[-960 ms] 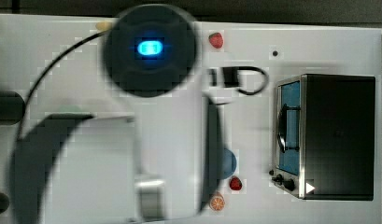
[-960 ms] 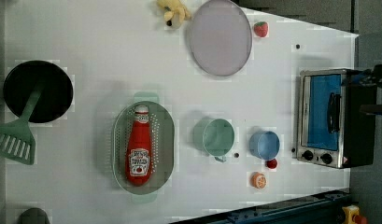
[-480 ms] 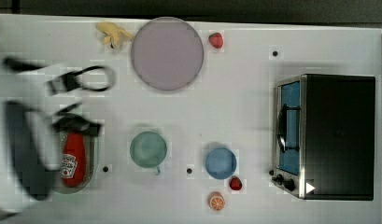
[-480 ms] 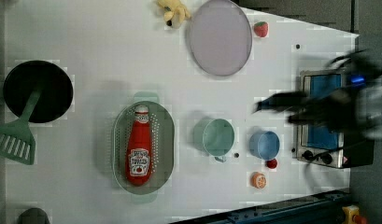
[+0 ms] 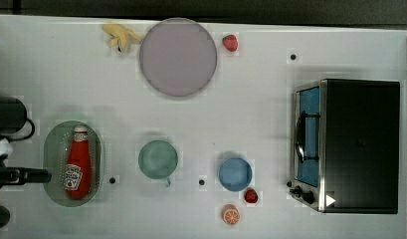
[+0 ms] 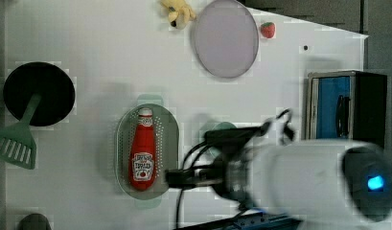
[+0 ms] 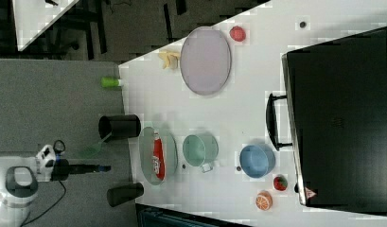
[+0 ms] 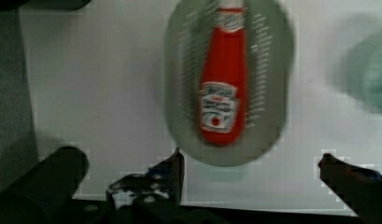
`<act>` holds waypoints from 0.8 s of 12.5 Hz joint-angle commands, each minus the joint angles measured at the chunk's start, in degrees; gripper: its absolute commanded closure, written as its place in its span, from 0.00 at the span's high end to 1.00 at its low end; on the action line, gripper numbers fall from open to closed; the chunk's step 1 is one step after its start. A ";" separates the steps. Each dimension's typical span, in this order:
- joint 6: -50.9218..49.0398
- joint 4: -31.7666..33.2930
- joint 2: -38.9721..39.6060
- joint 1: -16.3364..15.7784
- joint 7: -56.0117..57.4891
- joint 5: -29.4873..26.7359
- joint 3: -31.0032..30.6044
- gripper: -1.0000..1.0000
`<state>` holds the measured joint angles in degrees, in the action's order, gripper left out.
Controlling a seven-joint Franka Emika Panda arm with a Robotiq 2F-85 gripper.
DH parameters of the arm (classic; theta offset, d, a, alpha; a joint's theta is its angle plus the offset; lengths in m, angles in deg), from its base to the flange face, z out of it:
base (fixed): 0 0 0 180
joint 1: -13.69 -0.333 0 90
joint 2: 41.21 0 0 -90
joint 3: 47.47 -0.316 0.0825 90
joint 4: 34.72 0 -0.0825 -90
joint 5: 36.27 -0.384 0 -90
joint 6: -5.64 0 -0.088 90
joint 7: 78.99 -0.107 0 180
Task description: Pick ketchup from strainer and place it on the table
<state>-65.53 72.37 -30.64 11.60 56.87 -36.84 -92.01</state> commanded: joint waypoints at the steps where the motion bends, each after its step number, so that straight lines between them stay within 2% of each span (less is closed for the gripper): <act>1: 8.55 5.74 2.40 1.00 -7.38 2.23 1.51 1.00; 3: 16.62 10.79 4.29 0.54 -7.49 5.80 1.52 1.00; 6: 29.26 16.62 8.25 0.50 -8.85 8.33 1.73 1.00; 10: 37.42 18.72 14.83 0.38 -11.71 10.85 2.59 1.00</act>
<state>-29.72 91.17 -15.89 11.56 49.25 -26.64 -88.85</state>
